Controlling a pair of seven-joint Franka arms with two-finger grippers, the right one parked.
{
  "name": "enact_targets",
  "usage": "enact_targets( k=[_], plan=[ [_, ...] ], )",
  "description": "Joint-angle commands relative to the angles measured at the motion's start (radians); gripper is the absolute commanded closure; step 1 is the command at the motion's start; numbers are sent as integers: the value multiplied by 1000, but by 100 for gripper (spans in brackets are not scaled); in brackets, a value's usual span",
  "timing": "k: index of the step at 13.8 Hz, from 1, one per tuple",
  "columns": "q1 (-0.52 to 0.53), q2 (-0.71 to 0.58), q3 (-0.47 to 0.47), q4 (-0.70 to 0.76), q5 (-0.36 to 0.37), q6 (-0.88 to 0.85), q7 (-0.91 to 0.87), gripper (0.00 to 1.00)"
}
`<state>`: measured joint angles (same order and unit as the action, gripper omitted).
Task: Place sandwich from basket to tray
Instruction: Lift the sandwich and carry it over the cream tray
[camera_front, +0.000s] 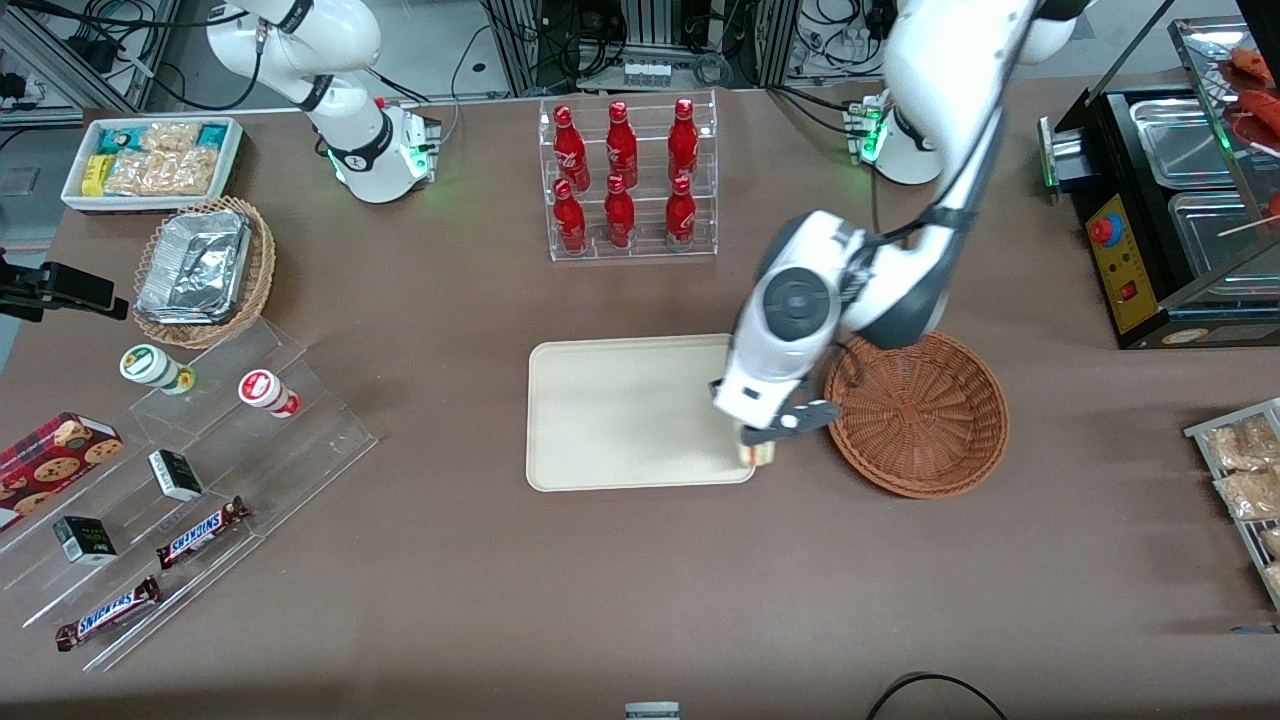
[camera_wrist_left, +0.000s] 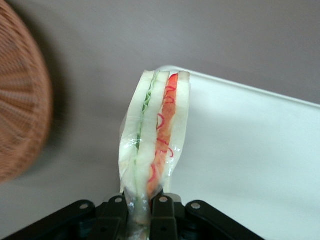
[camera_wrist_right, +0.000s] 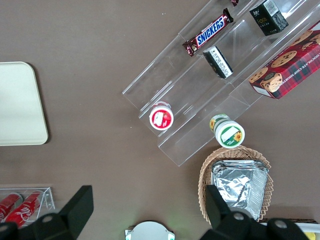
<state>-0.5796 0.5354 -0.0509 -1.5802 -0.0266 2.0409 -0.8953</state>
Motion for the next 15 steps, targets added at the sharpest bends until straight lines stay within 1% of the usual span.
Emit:
enact_targets(
  k=[1,5,8,13,15],
  plan=[
    [-77,112,16,150,-15,-28,-91,100],
    [-152,210,16,250,-15,7,-174,100],
    [-189,251,14,256,-16,62,-217,100],
    [-195,274,14,258,-18,102,-226,100],
    [-190,281,17,258,-45,111,-223,100]
  ],
)
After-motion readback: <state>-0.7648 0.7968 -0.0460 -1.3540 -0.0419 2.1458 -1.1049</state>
